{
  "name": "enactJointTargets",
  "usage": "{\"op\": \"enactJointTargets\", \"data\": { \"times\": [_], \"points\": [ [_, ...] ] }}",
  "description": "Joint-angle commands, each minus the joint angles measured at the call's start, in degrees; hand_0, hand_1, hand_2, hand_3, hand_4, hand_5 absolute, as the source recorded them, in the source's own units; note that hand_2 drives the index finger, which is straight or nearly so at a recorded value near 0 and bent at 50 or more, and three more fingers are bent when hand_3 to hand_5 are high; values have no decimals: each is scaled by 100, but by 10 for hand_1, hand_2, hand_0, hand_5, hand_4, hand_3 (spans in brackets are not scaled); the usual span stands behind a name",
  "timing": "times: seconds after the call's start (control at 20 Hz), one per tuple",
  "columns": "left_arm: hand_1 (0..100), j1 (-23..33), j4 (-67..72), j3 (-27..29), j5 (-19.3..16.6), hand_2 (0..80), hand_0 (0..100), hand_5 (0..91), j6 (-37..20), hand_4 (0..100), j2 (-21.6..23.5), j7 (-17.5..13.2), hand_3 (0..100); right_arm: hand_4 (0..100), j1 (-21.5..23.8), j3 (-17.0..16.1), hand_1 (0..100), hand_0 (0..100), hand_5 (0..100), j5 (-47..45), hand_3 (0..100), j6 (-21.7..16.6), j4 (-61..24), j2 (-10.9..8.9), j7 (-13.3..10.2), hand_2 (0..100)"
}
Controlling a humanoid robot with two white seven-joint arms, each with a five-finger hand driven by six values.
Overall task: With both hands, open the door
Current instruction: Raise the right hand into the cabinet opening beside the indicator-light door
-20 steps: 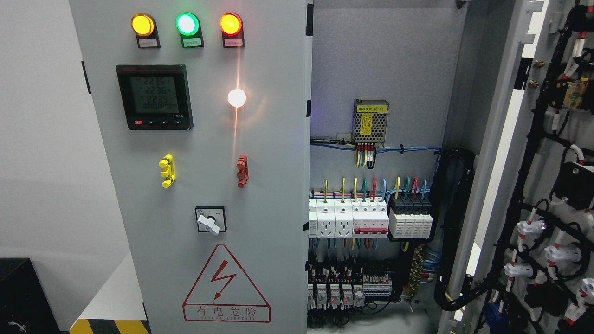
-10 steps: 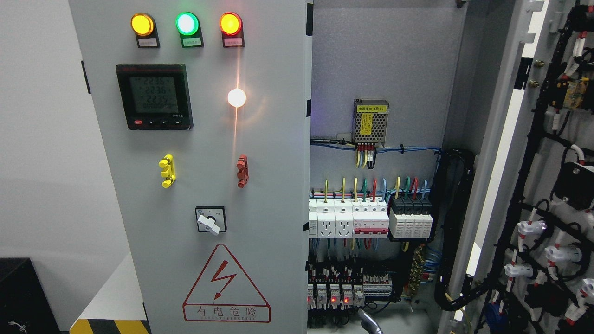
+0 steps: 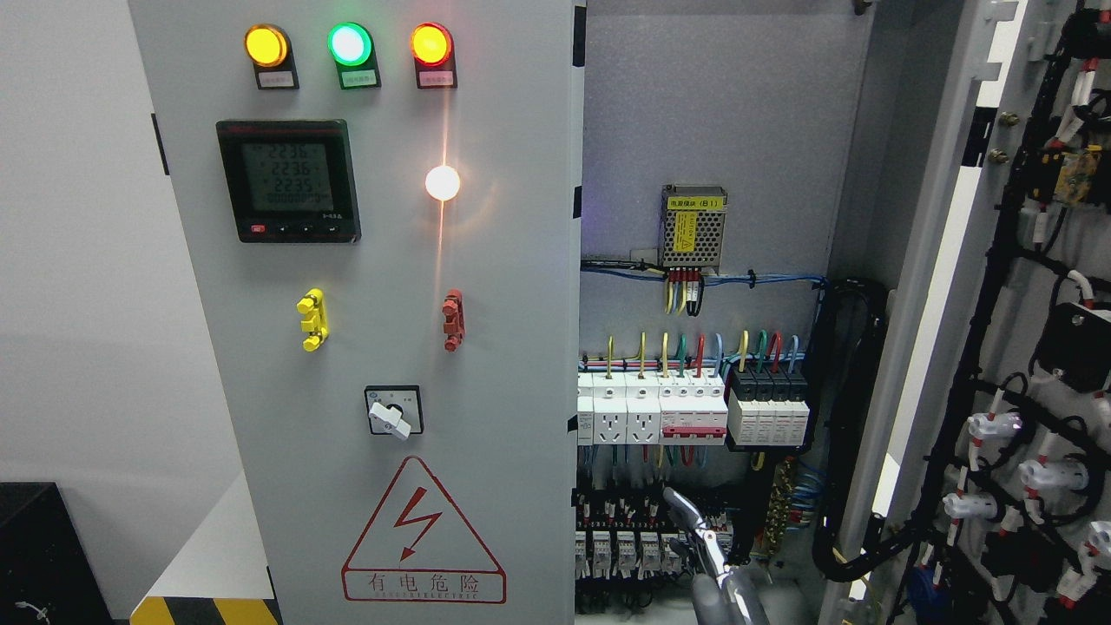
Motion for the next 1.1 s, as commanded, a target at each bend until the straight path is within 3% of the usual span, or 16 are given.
{"op": "enactJointTargets", "data": {
  "times": [0.0, 0.4, 0.65, 0.9, 1.0, 1.05],
  "points": [
    [0, 24, -176, 7, 1, 0, 0, 0, 2, 0, -1, -15, 0, 0, -651, -140, 0, 0, 0, -97, 0, 243, 306, 179, 3, 0],
    [0, 24, -149, 7, 1, 0, 0, 0, -7, 0, 7, -15, 0, 0, -1258, -193, 0, 0, 0, -149, 0, 463, 799, 188, 20, 0],
    [0, 33, -132, 7, 1, 0, 0, 0, 2, 0, 7, -15, 0, 0, -1496, -184, 0, 0, 0, -790, 0, 727, 895, 171, 21, 0],
    [0, 33, -132, 16, 1, 0, 0, 0, -7, 0, 16, -15, 0, 0, -1838, -184, 0, 0, 0, -852, 0, 745, 1237, 162, 29, 0],
    [0, 33, -123, 16, 1, 0, 0, 0, 2, 0, 16, -15, 0, 0, -1926, -184, 0, 0, 0, -861, 0, 745, 1361, 162, 56, 0],
    [0, 33, -114, 25, 1, 0, 0, 0, 2, 0, 25, -15, 0, 0, -1979, -184, 0, 0, 0, -852, 0, 745, 1388, 171, 178, 0]
  ]
}}
